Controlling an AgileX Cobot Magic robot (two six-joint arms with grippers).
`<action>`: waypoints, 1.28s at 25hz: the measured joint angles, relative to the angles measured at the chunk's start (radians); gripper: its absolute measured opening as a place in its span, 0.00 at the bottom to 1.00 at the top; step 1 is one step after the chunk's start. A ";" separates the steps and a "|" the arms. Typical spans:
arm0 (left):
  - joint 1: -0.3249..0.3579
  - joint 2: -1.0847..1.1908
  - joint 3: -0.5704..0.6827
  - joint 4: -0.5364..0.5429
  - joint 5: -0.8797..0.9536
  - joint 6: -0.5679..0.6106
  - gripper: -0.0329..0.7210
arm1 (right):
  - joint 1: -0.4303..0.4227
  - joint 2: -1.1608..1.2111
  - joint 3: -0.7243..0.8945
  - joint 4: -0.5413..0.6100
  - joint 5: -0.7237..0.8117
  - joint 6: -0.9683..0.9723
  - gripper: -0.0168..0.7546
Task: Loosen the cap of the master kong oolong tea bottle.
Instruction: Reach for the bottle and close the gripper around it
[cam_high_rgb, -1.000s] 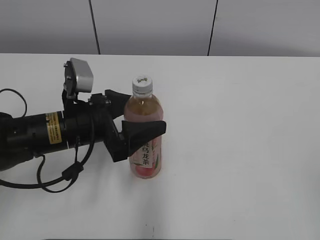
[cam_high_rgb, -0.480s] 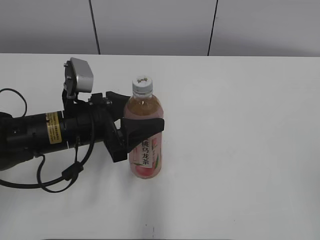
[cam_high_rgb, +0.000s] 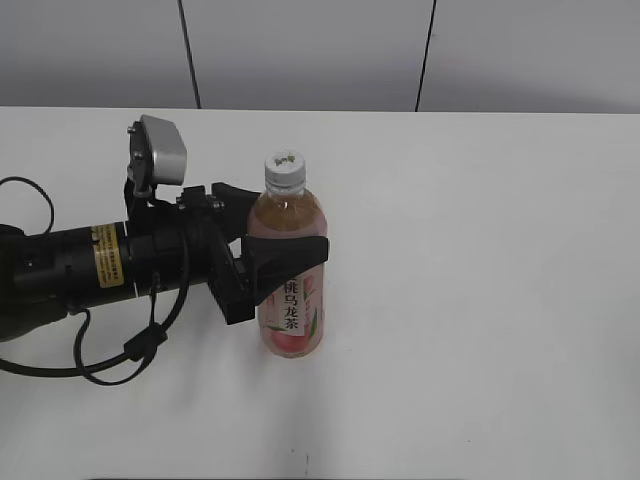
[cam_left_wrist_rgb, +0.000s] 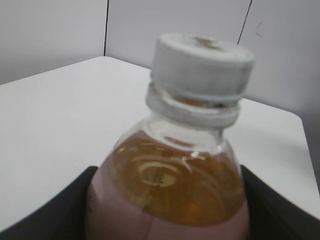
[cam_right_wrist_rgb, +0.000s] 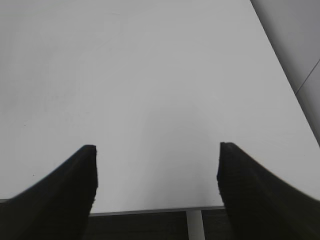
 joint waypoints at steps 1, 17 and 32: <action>0.000 0.000 0.000 0.000 0.000 0.000 0.66 | 0.000 0.000 0.000 0.000 0.000 0.000 0.75; 0.000 0.000 0.000 0.000 0.000 0.000 0.66 | 0.001 0.331 -0.130 0.075 -0.196 -0.178 0.75; 0.000 0.000 0.000 0.000 -0.001 0.000 0.66 | 0.118 1.051 -0.633 0.179 -0.162 -0.410 0.62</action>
